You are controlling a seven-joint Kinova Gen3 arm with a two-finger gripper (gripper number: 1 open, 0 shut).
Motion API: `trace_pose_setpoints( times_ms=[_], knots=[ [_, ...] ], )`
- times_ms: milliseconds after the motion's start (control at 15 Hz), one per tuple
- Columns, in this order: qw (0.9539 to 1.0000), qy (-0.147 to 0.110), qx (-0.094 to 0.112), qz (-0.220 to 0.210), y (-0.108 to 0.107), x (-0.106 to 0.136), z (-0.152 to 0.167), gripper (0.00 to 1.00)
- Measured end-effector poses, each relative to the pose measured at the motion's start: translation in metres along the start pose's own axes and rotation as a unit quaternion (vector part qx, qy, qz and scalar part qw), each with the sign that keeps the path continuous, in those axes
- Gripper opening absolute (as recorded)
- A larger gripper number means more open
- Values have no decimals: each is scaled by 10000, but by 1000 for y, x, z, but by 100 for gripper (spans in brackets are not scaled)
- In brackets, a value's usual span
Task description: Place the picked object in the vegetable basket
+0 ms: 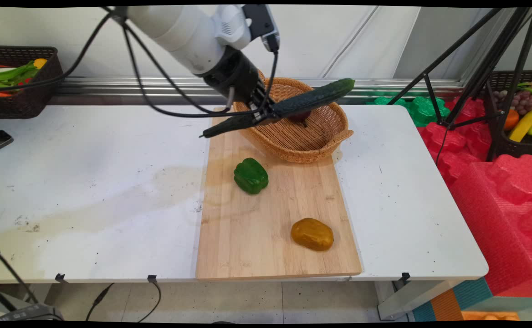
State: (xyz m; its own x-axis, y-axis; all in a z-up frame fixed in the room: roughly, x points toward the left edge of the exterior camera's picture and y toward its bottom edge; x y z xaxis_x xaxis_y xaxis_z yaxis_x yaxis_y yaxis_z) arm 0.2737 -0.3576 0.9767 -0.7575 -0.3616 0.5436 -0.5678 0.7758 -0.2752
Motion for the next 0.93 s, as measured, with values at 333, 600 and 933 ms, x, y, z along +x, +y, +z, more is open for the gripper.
trace_pose_setpoints(
  times_ms=[333, 600, 933],
  knots=[
    [9994, -251, 90, 211, -16, 14, 44, 0],
    [9976, -494, 84, 478, -24, 26, 85, 0],
    [9937, -707, 87, 861, -33, 39, 124, 0]
  ],
)
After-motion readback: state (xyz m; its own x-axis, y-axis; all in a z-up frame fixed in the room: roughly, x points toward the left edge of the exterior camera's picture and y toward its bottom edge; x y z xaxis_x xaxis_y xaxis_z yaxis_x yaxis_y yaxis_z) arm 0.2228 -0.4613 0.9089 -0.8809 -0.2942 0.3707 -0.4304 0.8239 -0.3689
